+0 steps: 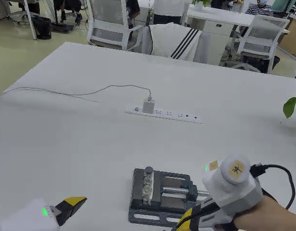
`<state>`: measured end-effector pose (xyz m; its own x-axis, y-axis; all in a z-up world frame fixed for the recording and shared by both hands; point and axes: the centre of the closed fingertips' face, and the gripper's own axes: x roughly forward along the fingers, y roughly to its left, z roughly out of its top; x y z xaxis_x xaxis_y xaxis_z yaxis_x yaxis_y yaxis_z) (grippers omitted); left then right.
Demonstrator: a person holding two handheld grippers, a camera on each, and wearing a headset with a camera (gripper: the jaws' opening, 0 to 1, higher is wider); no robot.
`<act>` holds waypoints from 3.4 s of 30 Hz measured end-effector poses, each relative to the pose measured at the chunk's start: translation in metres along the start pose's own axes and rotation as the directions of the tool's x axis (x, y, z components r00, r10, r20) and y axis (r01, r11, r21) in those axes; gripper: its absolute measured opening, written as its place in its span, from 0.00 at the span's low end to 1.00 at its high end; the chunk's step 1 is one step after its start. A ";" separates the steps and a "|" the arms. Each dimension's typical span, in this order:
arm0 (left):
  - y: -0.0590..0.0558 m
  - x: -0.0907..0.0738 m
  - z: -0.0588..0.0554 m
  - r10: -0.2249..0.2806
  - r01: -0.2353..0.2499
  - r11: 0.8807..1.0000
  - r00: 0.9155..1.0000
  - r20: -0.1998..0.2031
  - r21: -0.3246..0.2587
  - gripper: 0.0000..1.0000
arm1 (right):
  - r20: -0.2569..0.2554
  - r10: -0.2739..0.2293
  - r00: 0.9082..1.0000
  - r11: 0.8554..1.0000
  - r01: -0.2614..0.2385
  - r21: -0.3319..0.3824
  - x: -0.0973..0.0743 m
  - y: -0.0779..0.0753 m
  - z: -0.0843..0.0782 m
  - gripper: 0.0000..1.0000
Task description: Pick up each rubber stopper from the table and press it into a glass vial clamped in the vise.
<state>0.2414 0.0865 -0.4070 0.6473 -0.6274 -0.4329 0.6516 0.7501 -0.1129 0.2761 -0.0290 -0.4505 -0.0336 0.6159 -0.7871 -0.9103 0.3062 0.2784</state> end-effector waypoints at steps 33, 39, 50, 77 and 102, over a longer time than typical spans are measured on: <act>-0.011 0.005 0.011 -0.035 0.034 0.999 0.999 0.041 0.039 0.86 | 0.640 0.141 0.756 0.608 -0.576 0.546 -0.061 0.064 0.089 0.00; -0.012 0.006 0.014 -0.038 0.037 0.999 0.998 0.057 0.031 0.85 | 0.674 0.137 0.726 0.421 -0.658 0.624 -0.060 0.073 0.089 0.00; -0.027 0.005 0.031 -0.100 0.096 0.995 0.988 0.115 0.037 0.67 | 0.696 0.112 0.710 0.335 -0.686 0.646 -0.059 0.077 0.084 0.00; -0.060 0.009 0.072 -0.250 0.234 0.967 0.945 0.209 0.097 0.10 | 0.699 0.141 0.701 0.281 -0.705 0.651 -0.056 0.086 0.078 0.00; -0.066 0.005 0.077 -0.284 0.270 0.958 0.932 0.224 0.093 0.04 | 0.739 0.154 0.656 0.205 -0.752 0.626 -0.058 0.089 0.076 0.00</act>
<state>0.2323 0.0180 -0.3330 0.5071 -0.8447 -0.1713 0.8358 0.5305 -0.1416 0.2283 0.0177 -0.3378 0.1429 0.9874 -0.0673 0.0964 0.0538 0.9939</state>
